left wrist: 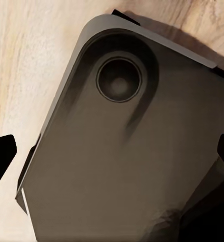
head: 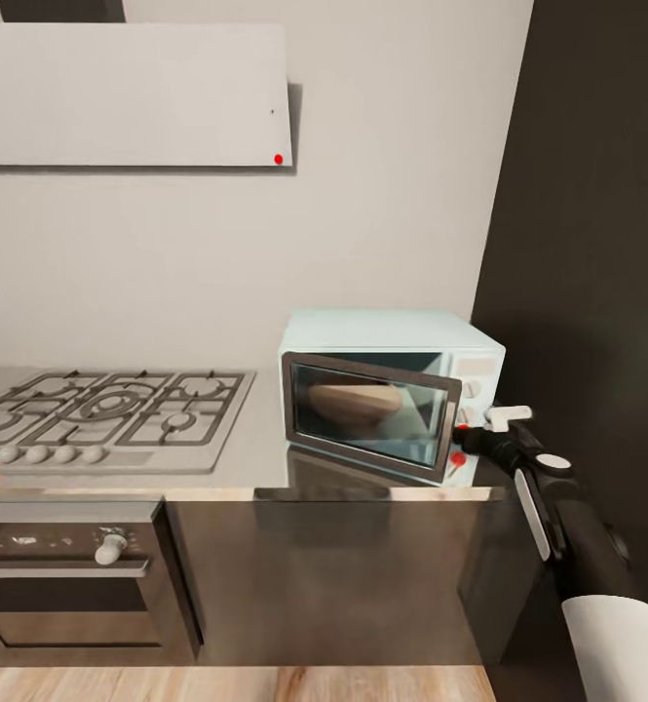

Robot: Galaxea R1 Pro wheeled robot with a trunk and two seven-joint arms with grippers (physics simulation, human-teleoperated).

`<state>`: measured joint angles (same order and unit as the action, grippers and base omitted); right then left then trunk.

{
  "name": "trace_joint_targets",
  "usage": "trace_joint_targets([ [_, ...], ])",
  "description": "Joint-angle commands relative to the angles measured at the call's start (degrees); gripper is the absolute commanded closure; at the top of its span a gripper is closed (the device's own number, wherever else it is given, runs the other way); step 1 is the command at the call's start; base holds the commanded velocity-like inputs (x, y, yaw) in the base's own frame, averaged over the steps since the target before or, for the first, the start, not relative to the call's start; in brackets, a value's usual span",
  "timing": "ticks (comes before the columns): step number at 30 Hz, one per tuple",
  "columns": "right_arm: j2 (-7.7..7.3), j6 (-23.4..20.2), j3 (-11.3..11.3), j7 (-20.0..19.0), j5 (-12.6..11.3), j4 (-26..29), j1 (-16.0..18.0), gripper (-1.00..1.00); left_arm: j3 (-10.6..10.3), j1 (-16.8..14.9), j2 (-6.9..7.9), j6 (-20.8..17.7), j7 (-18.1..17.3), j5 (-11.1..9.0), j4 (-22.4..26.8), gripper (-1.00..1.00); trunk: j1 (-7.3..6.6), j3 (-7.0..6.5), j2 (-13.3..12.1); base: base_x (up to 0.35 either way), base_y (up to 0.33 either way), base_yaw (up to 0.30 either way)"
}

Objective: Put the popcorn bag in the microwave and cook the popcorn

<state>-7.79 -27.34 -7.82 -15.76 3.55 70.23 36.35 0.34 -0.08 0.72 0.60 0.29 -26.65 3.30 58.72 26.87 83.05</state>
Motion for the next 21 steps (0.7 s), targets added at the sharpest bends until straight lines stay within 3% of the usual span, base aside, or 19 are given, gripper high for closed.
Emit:
trace_joint_targets([
  [1, 0.38, -0.2, -0.1, -0.5, 0.6, 0.1, 0.0, -1.0, 0.0, 0.0, -0.01, 0.0, 0.0, -0.2, 0.0, -1.0, 0.01, 0.06, 0.0, 0.213, 0.048, 0.0],
  [5, 0.74, -0.1, -0.2, -0.5, 0.8, 0.0, 0.0, -1.0, 0.0, 0.0, -0.01, 0.0, 0.0, -0.2, 0.0, -1.0, 0.01, 0.06, 0.0, 0.267, 0.062, 0.0],
  [10, 0.69, -0.1, -0.1, -1.3, 0.8, 0.0, 0.0, -1.0, 0.0, 0.0, 0.05, 0.0, 0.0, -0.2, 0.0, -1.0, 0.01, 0.06, 0.0, 0.05, 0.007, 0.0],
  [13, 0.49, -0.1, -0.1, -5.9, 0.8, -0.4, 0.0, -1.0, 0.0, 0.0, 0.07, 0.0, 0.0, -0.2, 0.0, -1.0, 0.01, 0.06, 0.0, 0.005, 0.001, 0.0],
  [18, -0.24, -0.3, -0.2, -19.2, 1.2, -0.9, 0.0, -1.0, 0.0, 0.0, 0.02, 0.0, 0.0, -0.2, 0.0, -1.0, 0.01, 0.06, 0.0, -0.156, 0.009, 0.0],
  [21, -0.28, -0.5, -0.3, -21.5, 1.2, -0.9, 0.0, -1.0, 0.1, 0.0, -0.01, 0.0, 0.0, -0.2, 0.0, -1.0, 0.01, 0.06, 0.0, -0.3, 0.13, 0.0],
])
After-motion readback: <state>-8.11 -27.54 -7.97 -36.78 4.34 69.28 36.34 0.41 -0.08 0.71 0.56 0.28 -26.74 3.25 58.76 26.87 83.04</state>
